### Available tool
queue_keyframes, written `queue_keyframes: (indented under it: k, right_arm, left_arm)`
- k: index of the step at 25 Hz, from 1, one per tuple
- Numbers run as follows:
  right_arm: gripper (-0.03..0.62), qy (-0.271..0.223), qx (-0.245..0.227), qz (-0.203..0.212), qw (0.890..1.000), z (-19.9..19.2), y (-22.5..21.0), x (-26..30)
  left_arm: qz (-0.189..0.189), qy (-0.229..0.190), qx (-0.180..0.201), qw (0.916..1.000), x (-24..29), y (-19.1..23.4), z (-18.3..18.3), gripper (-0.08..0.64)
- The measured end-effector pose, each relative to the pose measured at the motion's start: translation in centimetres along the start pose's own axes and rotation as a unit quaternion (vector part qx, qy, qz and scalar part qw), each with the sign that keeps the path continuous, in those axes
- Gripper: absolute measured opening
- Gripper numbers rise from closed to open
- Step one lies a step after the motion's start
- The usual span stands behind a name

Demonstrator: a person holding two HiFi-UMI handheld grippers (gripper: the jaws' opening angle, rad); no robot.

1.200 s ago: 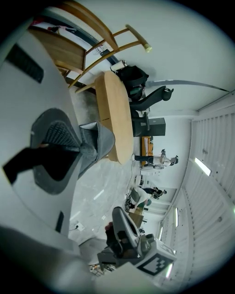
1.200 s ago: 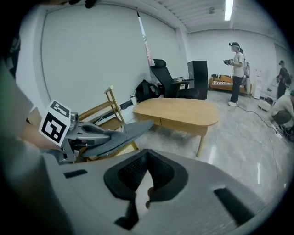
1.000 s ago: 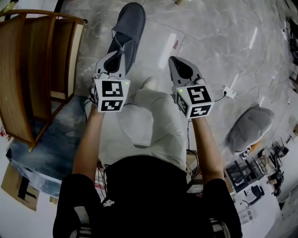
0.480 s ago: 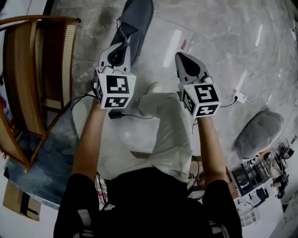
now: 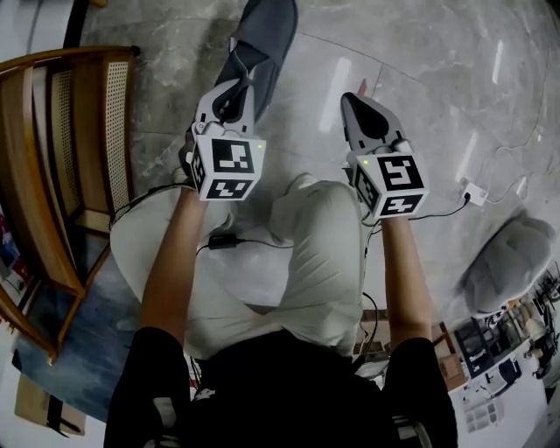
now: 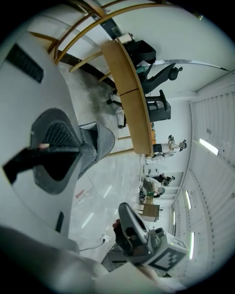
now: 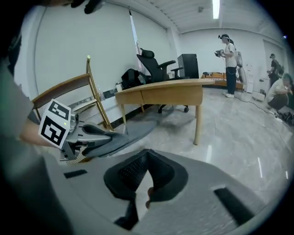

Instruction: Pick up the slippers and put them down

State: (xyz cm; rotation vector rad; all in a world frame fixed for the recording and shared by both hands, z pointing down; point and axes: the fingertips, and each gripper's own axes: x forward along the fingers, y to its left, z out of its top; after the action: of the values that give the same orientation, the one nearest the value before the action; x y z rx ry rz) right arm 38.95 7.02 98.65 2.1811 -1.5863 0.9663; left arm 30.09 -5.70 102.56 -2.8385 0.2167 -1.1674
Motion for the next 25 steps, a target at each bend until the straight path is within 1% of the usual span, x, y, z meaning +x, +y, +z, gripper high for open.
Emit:
queue_keyframes:
  k: [8, 13, 16, 20, 25]
  right_arm:
    - [-0.014, -0.005, 0.0, -0.002, 1.0, -5.2, -2.8, 4.8]
    - [-0.014, -0.016, 0.004, -0.003, 1.0, -7.5, -4.2, 7.5]
    - [-0.014, -0.02, 0.004, -0.005, 1.0, -8.8, -4.7, 9.3]
    - [-0.014, -0.02, 0.005, -0.009, 1.0, -10.7, -5.5, 10.6]
    - [-0.014, -0.02, 0.009, -0.012, 1.0, -12.9, -6.3, 12.1]
  left_arm:
    - [-0.004, 0.003, 0.019, 0.9998, 6.4, -0.8, -4.3, 0.017]
    - [-0.001, -0.002, 0.01, 0.9999, 10.1, -1.1, -5.4, 0.017]
    - [0.006, -0.006, 0.016, 0.9998, 12.2, -1.2, -5.6, 0.017]
    - [-0.003, -0.015, 0.002, 0.9999, 14.5, -2.4, -6.3, 0.017]
    - [-0.014, -0.008, 0.006, 0.9999, 16.7, -3.3, -8.7, 0.017]
